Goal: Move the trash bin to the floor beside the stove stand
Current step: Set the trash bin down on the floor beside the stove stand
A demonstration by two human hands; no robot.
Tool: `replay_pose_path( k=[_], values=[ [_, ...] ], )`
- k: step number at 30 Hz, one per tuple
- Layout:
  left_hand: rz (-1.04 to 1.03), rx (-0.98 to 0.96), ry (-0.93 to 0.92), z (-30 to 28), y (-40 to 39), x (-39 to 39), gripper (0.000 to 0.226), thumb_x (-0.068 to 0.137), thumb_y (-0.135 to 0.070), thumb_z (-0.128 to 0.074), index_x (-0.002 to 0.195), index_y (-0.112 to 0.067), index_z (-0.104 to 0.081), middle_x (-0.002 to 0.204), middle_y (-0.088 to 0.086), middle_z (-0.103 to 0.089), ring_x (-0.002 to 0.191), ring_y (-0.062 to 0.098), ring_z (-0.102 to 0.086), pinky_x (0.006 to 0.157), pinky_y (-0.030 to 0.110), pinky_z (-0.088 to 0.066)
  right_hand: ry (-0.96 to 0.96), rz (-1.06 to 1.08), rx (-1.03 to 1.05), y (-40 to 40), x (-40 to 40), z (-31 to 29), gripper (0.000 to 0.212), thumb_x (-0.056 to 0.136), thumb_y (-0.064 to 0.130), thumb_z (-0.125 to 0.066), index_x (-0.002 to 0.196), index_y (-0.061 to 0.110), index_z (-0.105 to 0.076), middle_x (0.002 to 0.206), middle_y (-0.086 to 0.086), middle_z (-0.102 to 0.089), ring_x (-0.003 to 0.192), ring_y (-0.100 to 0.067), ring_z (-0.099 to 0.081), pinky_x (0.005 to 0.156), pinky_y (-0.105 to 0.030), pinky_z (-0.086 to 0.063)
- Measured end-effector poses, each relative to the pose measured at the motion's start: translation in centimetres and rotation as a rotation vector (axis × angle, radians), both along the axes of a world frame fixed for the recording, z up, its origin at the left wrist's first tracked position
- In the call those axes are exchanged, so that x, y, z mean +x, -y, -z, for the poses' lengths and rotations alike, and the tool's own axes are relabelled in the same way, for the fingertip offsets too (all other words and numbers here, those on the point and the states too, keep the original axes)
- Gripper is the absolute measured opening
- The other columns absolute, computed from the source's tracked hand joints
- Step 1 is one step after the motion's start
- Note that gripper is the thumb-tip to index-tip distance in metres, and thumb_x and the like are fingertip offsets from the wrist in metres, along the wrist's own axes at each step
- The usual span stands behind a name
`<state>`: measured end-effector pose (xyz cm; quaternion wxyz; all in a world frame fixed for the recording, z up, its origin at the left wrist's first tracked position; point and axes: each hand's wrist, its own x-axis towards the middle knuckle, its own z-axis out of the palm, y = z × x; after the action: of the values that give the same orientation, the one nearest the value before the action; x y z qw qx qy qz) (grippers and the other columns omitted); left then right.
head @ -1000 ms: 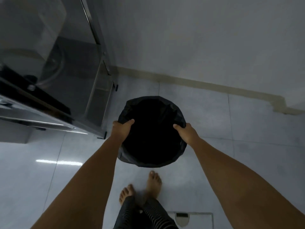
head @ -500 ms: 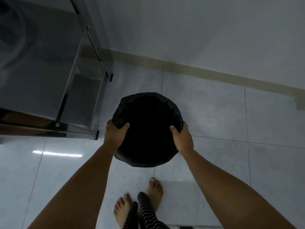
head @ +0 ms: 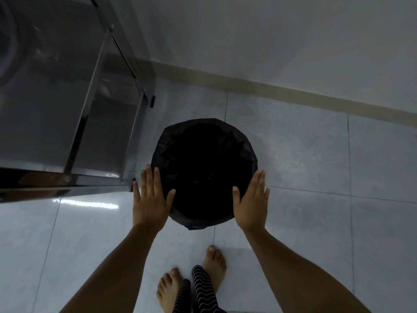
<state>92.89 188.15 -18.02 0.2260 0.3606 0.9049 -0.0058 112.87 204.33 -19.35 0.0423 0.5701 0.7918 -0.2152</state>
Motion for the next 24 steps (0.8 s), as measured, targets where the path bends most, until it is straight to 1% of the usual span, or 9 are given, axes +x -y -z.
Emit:
replay_pose_path(
  k=[1,4,6,10,11,15,20,22,24],
  values=[
    [0.003,-0.001,-0.012,0.0,-0.6,-0.4,0.087,0.1,-0.059,-0.014,0.161,0.003,-0.025,0.168,0.025,-0.023,0.155,0.041,-0.026,0.124,0.057,-0.023,0.004,-0.003,0.006,-0.7,-0.5,0.0,0.084,0.102,0.05,-0.042,0.162,0.002,-0.007,0.171,-0.018,-0.012,0.158,-0.032,-0.015,0.127,-0.048,-0.014],
    [0.001,0.006,-0.025,-0.1,-3.1,-2.1,0.091,0.097,-0.062,-0.006,0.163,0.0,-0.016,0.171,0.022,-0.014,0.158,0.037,-0.017,0.126,0.052,-0.014,-0.002,-0.012,0.019,-3.3,-2.4,0.2,0.083,0.103,0.051,-0.037,0.163,0.003,-0.005,0.172,-0.017,-0.009,0.159,-0.031,-0.013,0.128,-0.046,-0.01],
    [-0.003,0.021,-0.032,0.1,-4.9,-3.6,0.089,0.1,-0.064,-0.008,0.164,-0.001,-0.014,0.171,0.021,-0.013,0.159,0.036,-0.015,0.127,0.052,-0.013,-0.022,-0.016,0.036,-5.4,-3.7,0.5,0.082,0.103,0.051,-0.036,0.163,0.003,-0.004,0.172,-0.017,-0.009,0.159,-0.03,-0.011,0.129,-0.046,-0.01],
    [0.008,0.072,-0.071,0.7,-8.1,-5.6,0.081,0.104,-0.055,-0.022,0.16,0.004,-0.028,0.165,0.027,-0.029,0.153,0.042,-0.031,0.122,0.057,-0.023,-0.061,-0.014,0.07,-8.8,-5.8,1.0,0.08,0.104,0.048,-0.035,0.163,0.003,-0.007,0.171,-0.018,-0.011,0.159,-0.031,-0.013,0.128,-0.046,-0.012],
    [0.008,0.084,-0.071,0.8,-8.9,-6.1,0.08,0.104,-0.053,-0.023,0.16,0.004,-0.027,0.165,0.028,-0.029,0.153,0.043,-0.03,0.122,0.058,-0.023,-0.068,-0.01,0.079,-9.6,-6.4,1.1,0.079,0.104,0.047,-0.035,0.163,0.003,-0.007,0.171,-0.017,-0.012,0.159,-0.031,-0.014,0.128,-0.046,-0.013],
    [0.01,0.092,-0.065,1.0,-12.0,-8.4,0.079,0.105,-0.049,-0.028,0.163,0.002,-0.015,0.17,0.025,-0.015,0.158,0.039,-0.016,0.126,0.055,-0.013,-0.086,-0.006,0.095,-12.7,-8.7,1.3,0.076,0.104,0.046,-0.033,0.163,0.004,-0.008,0.171,-0.017,-0.013,0.158,-0.031,-0.016,0.128,-0.046,-0.014],
    [-0.025,0.116,-0.068,1.0,-15.5,-10.4,0.077,0.107,-0.049,-0.028,0.165,-0.002,-0.008,0.172,0.021,-0.004,0.16,0.035,-0.007,0.126,0.053,-0.007,-0.095,-0.027,0.119,-16.8,-11.2,1.4,0.075,0.105,0.043,-0.033,0.163,0.003,-0.008,0.171,-0.018,-0.013,0.158,-0.031,-0.017,0.128,-0.048,-0.016],
    [-0.052,0.103,-0.059,1.0,-16.7,-10.7,0.076,0.108,-0.05,-0.025,0.165,-0.004,-0.004,0.173,0.018,0.0,0.16,0.034,-0.004,0.127,0.053,-0.006,-0.097,-0.024,0.094,-17.9,-12.0,1.2,0.075,0.105,0.042,-0.035,0.163,0.004,-0.005,0.171,-0.018,-0.011,0.157,-0.033,-0.019,0.127,-0.048,-0.019],
    [-0.07,0.082,-0.043,0.8,-17.3,-11.0,0.076,0.108,-0.05,-0.023,0.166,-0.006,-0.002,0.173,0.017,0.003,0.161,0.034,-0.002,0.127,0.054,-0.006,-0.094,-0.008,0.026,-18.4,-12.6,0.8,0.078,0.105,0.043,-0.038,0.164,0.008,-0.001,0.172,-0.017,-0.008,0.155,-0.037,-0.022,0.125,-0.049,-0.025]
  ],
)
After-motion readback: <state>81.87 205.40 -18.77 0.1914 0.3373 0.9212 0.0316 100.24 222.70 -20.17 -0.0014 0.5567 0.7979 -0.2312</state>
